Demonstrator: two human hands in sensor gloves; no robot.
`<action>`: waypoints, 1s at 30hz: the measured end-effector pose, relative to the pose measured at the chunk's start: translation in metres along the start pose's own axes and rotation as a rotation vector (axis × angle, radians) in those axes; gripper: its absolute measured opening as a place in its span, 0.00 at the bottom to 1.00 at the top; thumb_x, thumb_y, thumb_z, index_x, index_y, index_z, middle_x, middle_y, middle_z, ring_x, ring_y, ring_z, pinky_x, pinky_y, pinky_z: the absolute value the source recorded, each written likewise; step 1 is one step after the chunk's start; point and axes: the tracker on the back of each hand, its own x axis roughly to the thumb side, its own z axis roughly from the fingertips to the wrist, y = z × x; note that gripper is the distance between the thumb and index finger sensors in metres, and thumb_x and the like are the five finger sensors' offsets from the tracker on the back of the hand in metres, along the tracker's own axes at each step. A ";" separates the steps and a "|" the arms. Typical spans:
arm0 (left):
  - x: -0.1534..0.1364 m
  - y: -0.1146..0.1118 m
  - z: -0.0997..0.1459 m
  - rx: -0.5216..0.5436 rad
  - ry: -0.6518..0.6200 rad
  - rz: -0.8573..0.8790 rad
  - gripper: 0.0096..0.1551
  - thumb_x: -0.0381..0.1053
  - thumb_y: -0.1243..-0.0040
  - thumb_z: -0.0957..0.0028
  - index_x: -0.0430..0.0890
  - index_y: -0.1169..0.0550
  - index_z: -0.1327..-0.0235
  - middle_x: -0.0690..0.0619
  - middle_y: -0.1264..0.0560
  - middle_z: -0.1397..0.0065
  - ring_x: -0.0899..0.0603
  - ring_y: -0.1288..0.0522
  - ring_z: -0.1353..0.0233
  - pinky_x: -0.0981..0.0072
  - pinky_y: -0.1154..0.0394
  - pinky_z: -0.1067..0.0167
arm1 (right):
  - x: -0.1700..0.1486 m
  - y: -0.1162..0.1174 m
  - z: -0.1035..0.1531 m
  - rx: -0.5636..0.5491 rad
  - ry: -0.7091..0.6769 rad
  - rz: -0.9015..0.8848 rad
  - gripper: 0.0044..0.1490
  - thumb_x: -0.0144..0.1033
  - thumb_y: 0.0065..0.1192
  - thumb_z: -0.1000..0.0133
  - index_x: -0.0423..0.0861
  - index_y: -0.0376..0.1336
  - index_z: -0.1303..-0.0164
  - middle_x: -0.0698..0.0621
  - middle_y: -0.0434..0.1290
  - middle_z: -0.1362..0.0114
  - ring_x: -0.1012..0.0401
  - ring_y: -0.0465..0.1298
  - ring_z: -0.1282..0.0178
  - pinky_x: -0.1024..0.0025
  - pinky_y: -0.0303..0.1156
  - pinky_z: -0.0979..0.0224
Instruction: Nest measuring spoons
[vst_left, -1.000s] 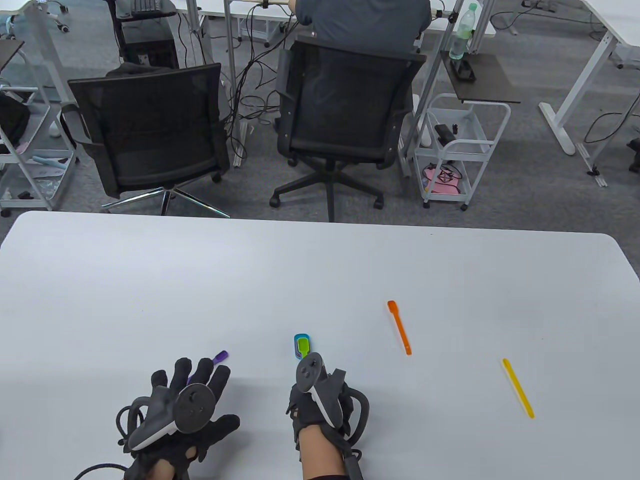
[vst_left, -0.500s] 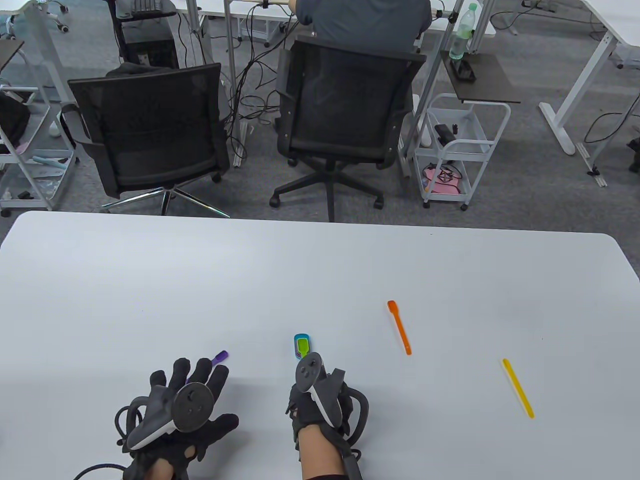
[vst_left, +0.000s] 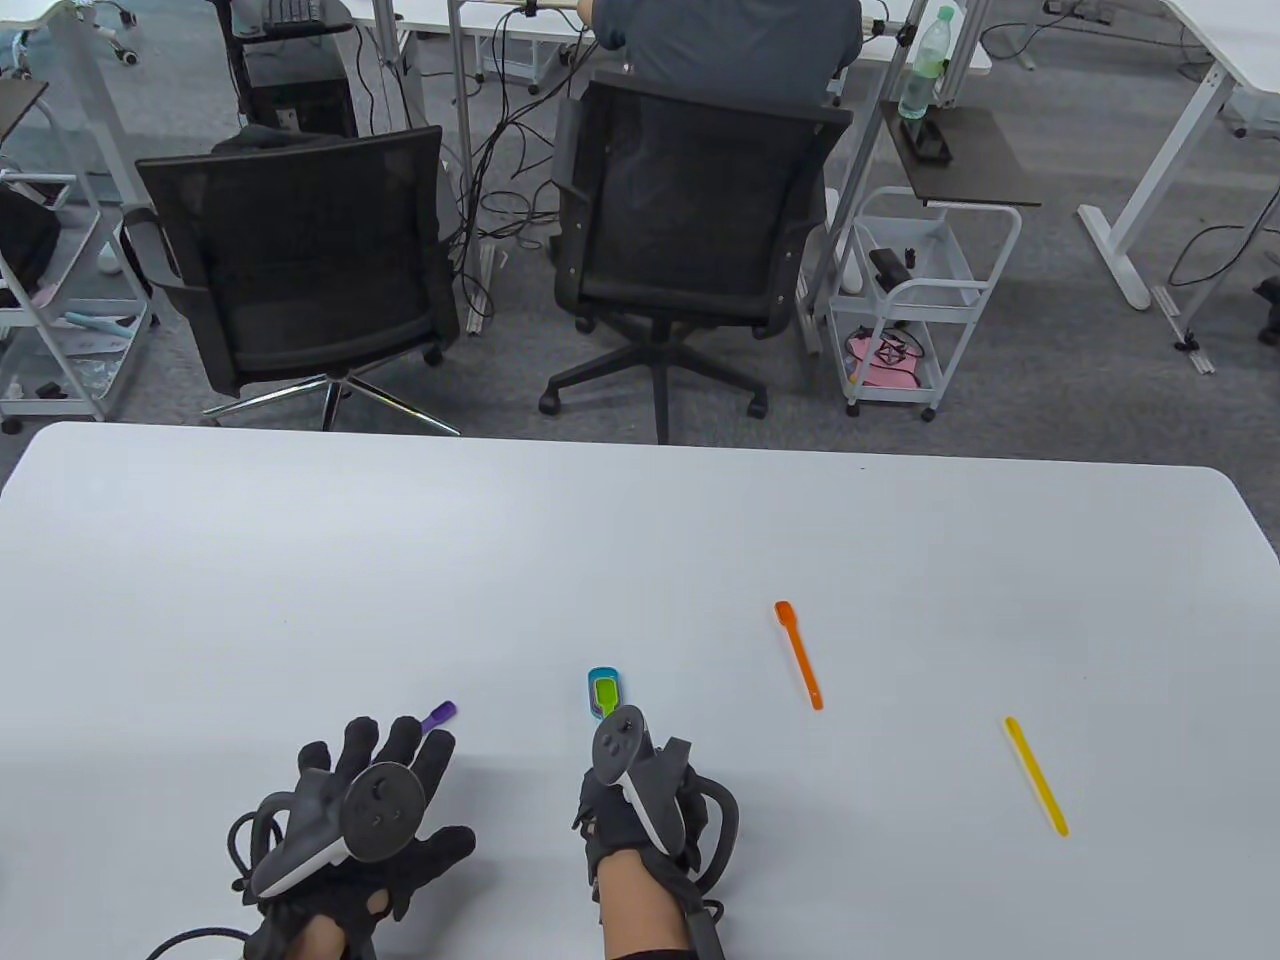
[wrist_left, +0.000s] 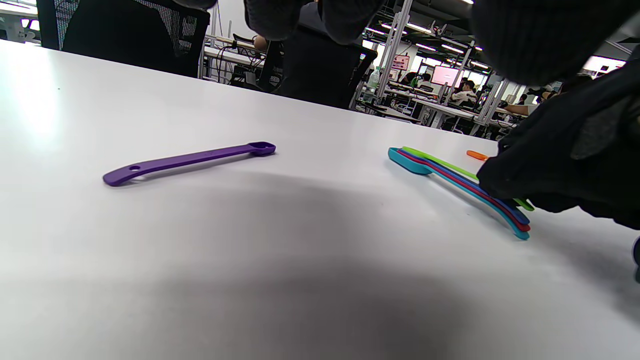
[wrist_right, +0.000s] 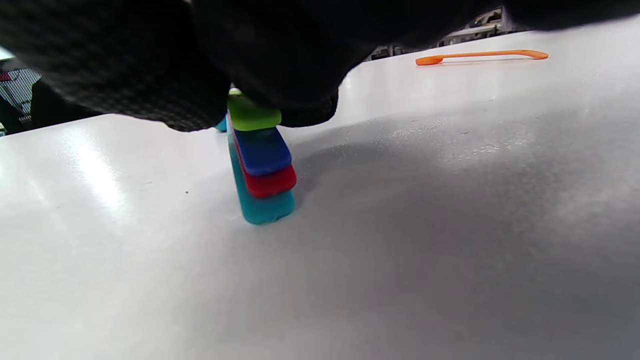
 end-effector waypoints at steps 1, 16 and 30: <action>0.000 0.000 0.000 0.000 0.000 0.001 0.62 0.76 0.38 0.54 0.50 0.44 0.11 0.39 0.49 0.08 0.20 0.56 0.12 0.14 0.60 0.30 | 0.000 0.000 0.000 0.000 0.000 0.000 0.35 0.57 0.76 0.53 0.40 0.75 0.50 0.62 0.82 0.72 0.70 0.76 0.87 0.66 0.80 0.80; -0.001 0.001 0.000 -0.002 0.005 0.006 0.62 0.76 0.38 0.54 0.49 0.44 0.11 0.39 0.49 0.08 0.20 0.56 0.12 0.14 0.60 0.30 | -0.002 0.001 0.000 0.007 0.002 -0.007 0.36 0.59 0.75 0.54 0.41 0.75 0.49 0.62 0.82 0.71 0.70 0.76 0.87 0.66 0.80 0.80; -0.002 0.001 0.000 -0.004 0.006 0.009 0.62 0.76 0.38 0.54 0.50 0.44 0.11 0.39 0.49 0.08 0.20 0.56 0.12 0.14 0.60 0.30 | -0.004 0.001 0.000 0.008 0.002 -0.020 0.38 0.60 0.75 0.54 0.41 0.75 0.48 0.62 0.82 0.71 0.70 0.76 0.87 0.66 0.80 0.80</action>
